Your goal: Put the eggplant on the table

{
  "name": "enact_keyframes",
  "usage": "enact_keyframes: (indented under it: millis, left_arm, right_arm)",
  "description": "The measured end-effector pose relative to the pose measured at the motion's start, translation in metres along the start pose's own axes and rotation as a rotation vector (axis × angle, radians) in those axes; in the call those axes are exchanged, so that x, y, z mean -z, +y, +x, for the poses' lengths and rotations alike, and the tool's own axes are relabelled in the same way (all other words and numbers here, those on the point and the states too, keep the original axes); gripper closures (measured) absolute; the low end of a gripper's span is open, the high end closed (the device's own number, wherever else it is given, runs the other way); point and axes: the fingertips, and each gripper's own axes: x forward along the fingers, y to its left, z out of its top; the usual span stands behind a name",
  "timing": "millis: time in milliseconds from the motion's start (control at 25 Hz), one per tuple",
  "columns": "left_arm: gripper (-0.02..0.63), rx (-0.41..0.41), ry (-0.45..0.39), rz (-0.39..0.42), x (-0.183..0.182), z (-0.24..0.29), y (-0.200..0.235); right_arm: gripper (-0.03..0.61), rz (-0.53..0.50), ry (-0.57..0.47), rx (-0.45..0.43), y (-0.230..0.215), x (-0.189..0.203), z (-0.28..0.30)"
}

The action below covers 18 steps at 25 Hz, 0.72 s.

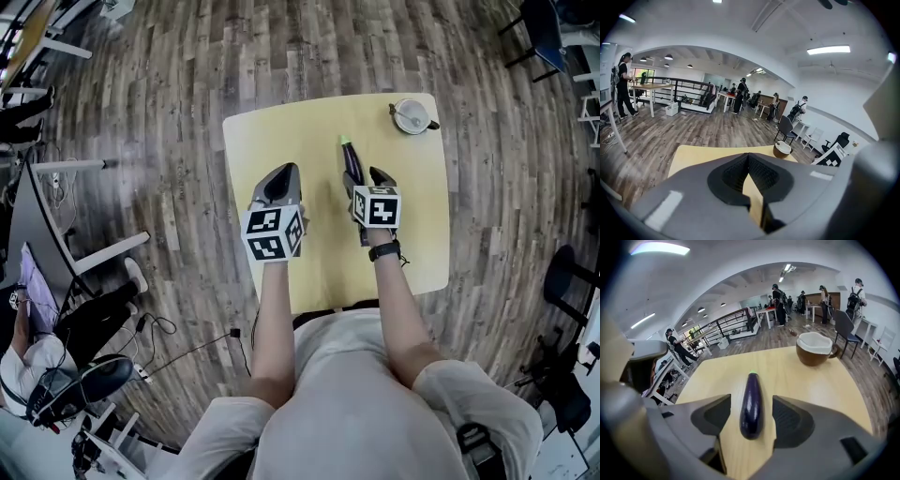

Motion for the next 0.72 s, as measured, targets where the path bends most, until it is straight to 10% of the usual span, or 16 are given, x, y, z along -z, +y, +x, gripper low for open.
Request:
enact_keyframes:
  millis: [720]
  left_arm:
    - [0.604, -0.018, -0.096, 0.064, -0.029, -0.061, -0.024]
  right_arm:
    - [0.331, -0.079, -0.152, -0.032, 0.031, -0.036, -0.075]
